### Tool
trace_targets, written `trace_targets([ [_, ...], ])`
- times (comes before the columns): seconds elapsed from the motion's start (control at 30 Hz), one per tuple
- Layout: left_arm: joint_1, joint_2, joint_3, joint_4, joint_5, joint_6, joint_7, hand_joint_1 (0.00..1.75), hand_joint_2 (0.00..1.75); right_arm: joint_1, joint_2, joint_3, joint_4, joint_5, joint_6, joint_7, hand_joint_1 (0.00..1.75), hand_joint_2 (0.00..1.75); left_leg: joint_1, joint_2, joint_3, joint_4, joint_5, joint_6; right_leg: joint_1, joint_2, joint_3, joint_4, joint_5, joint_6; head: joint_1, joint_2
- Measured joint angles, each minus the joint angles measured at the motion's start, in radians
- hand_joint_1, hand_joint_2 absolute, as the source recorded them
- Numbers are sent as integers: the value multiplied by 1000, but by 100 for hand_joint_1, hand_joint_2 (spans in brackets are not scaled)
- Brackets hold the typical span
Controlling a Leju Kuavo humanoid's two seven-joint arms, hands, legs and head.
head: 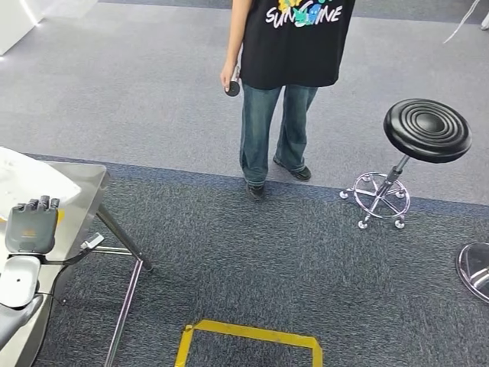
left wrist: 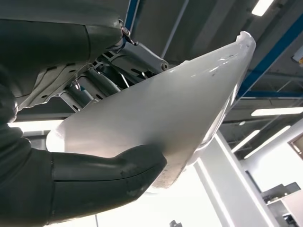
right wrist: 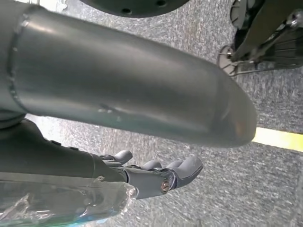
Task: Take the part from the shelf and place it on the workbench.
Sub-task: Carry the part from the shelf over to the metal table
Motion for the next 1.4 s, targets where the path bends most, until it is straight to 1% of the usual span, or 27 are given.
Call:
trace_targets([
  [0.03, 2, -4, 12, 1, 0, 0, -6, 175, 175, -1, 0, -1, 0, 0, 0, 0, 0, 0, -1, -3, -1, 1, -1, -3, -1, 8, 36, -70, 25, -3, 0, 0],
  [0.1, 7, -13, 41, 1, 0, 0, -33, 175, 175, -3, 0, -2, 0, -1, 0, 0, 0, 0, -2, -9, -4, 3, 1, -11, -1, 21, 78, -147, 44, -8, -1, 0],
  [0.17, 23, -28, 97, 1, 3, 0, -116, 175, 175, -3, 0, -5, 0, -2, 0, 0, 0, 0, 0, -13, -6, 2, 5, -23, 1, 20, 81, -154, 47, -14, -1, 0],
  [0.23, 41, -58, 206, 1, 19, 0, -259, 175, 175, -2, 1, -7, 0, -3, 0, 0, 0, 0, 3, -8, -15, 21, -12, -32, 0, 17, 83, -160, 53, -25, -3, 0],
  [0.27, 43, -77, 276, 6, 43, 0, -345, 175, 175, -2, 1, -7, 0, -3, 0, 0, 0, 0, 5, -4, -30, 57, -35, -36, -1, 14, 84, -163, 55, -29, -4, 0],
  [0.33, 27, -121, 431, 41, 128, 0, -523, 175, 175, -2, 1, -9, 0, -4, 0, -1, 0, 0, 8, 3, -88, 184, -100, -43, 1, 7, 83, -164, 55, -33, -7, 0],
  [0.37, 12, -143, 511, 72, 182, 0, -610, 175, 175, -1, 1, -11, 0, -4, 0, -1, 0, 0, 9, 4, -116, 246, -124, -46, 2, 4, 82, -163, 55, -34, -7, 0],
  [0.4, -4, -161, 588, 111, 237, -2, -688, 175, 175, -1, 1, -13, 0, -5, 1, -1, 0, 0, 9, 4, -133, 283, -131, -47, 3, 2, 82, -163, 55, -34, -7, 0],
  [0.43, -21, -175, 658, 151, 292, -8, -753, 175, 175, 0, 1, -15, 0, -6, 1, -1, 0, 0, 10, 5, -131, 281, -119, -48, 4, 0, 82, -163, 55, -34, -7, 0],
  [0.47, -39, -184, 719, 187, 339, -16, -802, 175, 175, 0, 1, -16, 0, -6, 1, -1, 0, 0, 10, 7, -109, 240, -90, -47, 5, -3, 83, -163, 55, -34, -7, 0],
  [0.53, -76, -194, 813, 245, 405, -34, -861, 175, 175, 0, 1, -18, 0, -8, 2, -2, 0, 0, 8, 18, -36, 103, -30, -43, 8, -8, 84, -161, 53, -31, -7, 0],
  [0.6, -106, -202, 875, 284, 433, -45, -882, 175, 175, -2, 1, -21, 0, -8, 2, -3, 0, 0, 3, 26, 6, 18, -11, -36, 12, -14, 82, -158, 52, -25, -6, 0],
  [0.7, -126, -207, 937, 319, 481, -71, -907, 175, 175, -3, 1, -23, 0, -9, 2, -4, 0, 0, -1, 22, 9, 3, -12, -19, 12, -21, 77, -154, 48, -12, -5, 0],
  [0.73, -131, -207, 953, 325, 497, -80, -914, 175, 175, -4, 1, -24, 0, -10, 2, -4, 0, 0, 0, 20, 11, 1, -11, -12, 11, -19, 71, -141, 37, -6, -4, 0],
  [0.8, -142, -209, 977, 332, 519, -91, -925, 175, 175, -3, 1, -25, 0, -10, 2, -4, 0, 0, 3, 19, 12, -3, -8, -1, 9, -12, 26, -50, -15, 3, -1, 0],
  [0.87, -147, -212, 991, 339, 526, -95, -929, 175, 175, -3, 1, -25, 0, -10, 3, -4, 0, 0, 2, 16, 12, -3, -9, 4, 6, -9, -42, 89, -75, 7, 1, 0],
  [0.9, -147, -214, 996, 343, 528, -96, -930, 175, 175, -2, 1, -25, 0, -10, 3, -4, 0, 0, 1, 14, 12, -3, -9, 4, 6, -9, -66, 134, -86, 8, 1, 0],
  [0.93, -147, -216, 1001, 347, 529, -97, -932, 175, 175, -1, 1, -25, 0, -10, 3, -4, 0, 0, 1, 12, 12, -3, -9, 4, 5, -9, -71, 141, -78, 9, 1, 0],
  [0.97, -147, -218, 1005, 349, 531, -98, -932, 175, 175, -1, 1, -25, 0, -10, 3, -4, 0, 0, 0, 10, 12, -2, -9, 4, 5, -9, -56, 106, -51, 8, 1, 0],
  [1.03, -147, -222, 1011, 353, 536, -99, -934, 175, 175, -1, 1, -25, 0, -10, 3, -5, 0, 0, 0, 5, 14, -2, -11, 1, 5, -2, 14, -35, 17, 3, 1, 0],
  [1.07, -147, -223, 1013, 353, 538, -97, -934, 175, 175, -2, 1, -25, 0, -10, 3, -5, 0, 0, -2, 2, 13, 0, -12, -2, 4, 3, 47, -98, 38, 0, 1, 0],
  [1.1, -146, -225, 1013, 354, 539, -94, -934, 175, 175, -2, 1, -25, 0, -9, 3, -5, 0, 0, -3, 0, 11, 1, -12, -7, 4, 7, 68, -137, 47, -3, 1, 0],
  [1.2, -143, -226, 1015, 354, 539, -89, -933, 175, 175, -3, 1, -25, 0, -8, 3, -5, 0, 0, -1, -3, 8, 2, -11, -21, 5, 6, 81, -158, 50, -16, 1, 0],
  [1.27, -142, -226, 1015, 354, 539, -88, -933, 175, 175, -4, 1, -25, 0, -8, 3, -5, 0, 0, 1, -1, -5, 35, -37, -31, 1, 2, 85, -164, 53, -26, -2, 0],
  [1.3, -142, -226, 1016, 354, 540, -88, -933, 175, 175, -4, 2, -25, 0, -8, 3, -5, 0, 0, 3, 1, -25, 80, -64, -36, 0, 0, 87, -167, 54, -30, -4, 0],
  [1.37, -137, -229, 1016, 355, 543, -84, -933, 175, 175, -3, 2, -25, 0, -8, 3, -5, 0, 0, 7, 3, -89, 214, -125, -44, 0, -5, 88, -167, 53, -35, -6, 0],
  [1.4, -132, -230, 1016, 355, 544, -80, -933, 175, 175, -3, 2, -26, 0, -8, 3, -5, 0, 0, 9, 4, -115, 268, -141, -47, 1, -7, 89, -166, 52, -35, -6, 0],
])
